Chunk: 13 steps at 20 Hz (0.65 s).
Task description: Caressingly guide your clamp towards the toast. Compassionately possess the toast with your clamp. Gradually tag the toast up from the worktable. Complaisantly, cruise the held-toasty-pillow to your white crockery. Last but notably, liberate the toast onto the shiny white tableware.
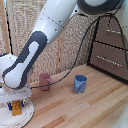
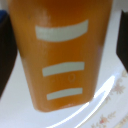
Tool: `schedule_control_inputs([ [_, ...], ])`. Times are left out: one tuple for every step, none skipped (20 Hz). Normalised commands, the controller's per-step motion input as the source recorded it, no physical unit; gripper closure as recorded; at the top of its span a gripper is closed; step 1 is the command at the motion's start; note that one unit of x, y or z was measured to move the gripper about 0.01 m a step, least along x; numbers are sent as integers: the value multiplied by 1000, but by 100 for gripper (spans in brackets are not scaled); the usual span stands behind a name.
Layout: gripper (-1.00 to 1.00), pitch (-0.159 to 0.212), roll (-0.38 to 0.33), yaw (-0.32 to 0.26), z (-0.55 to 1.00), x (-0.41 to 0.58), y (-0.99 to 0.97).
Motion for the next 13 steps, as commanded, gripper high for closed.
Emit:
schedule_control_inputs([
  [-100, 0, -150, 9, 586, 91, -123],
  [-100, -21, -166, 16, 680, 191, -120],
  [-100, -49, -162, 7, 683, 186, -151],
  [-100, -62, -169, 15, 651, 177, -177],
  [-100, -96, -175, 29, 614, 209, -197],
  [-100, -104, -182, 34, 580, 203, -223],
  [-100, -104, -185, 32, 569, 211, -226],
  [-100, -104, -184, 32, 574, 211, -226],
  [-100, -93, -188, 22, 577, 217, -229],
  [-100, -93, -168, 25, 640, 220, -191],
  [-100, -77, -162, 0, 669, 291, -171],
  [-100, -72, -130, 0, 774, 280, -120],
  [-100, -86, -94, 11, 811, 289, -83],
])
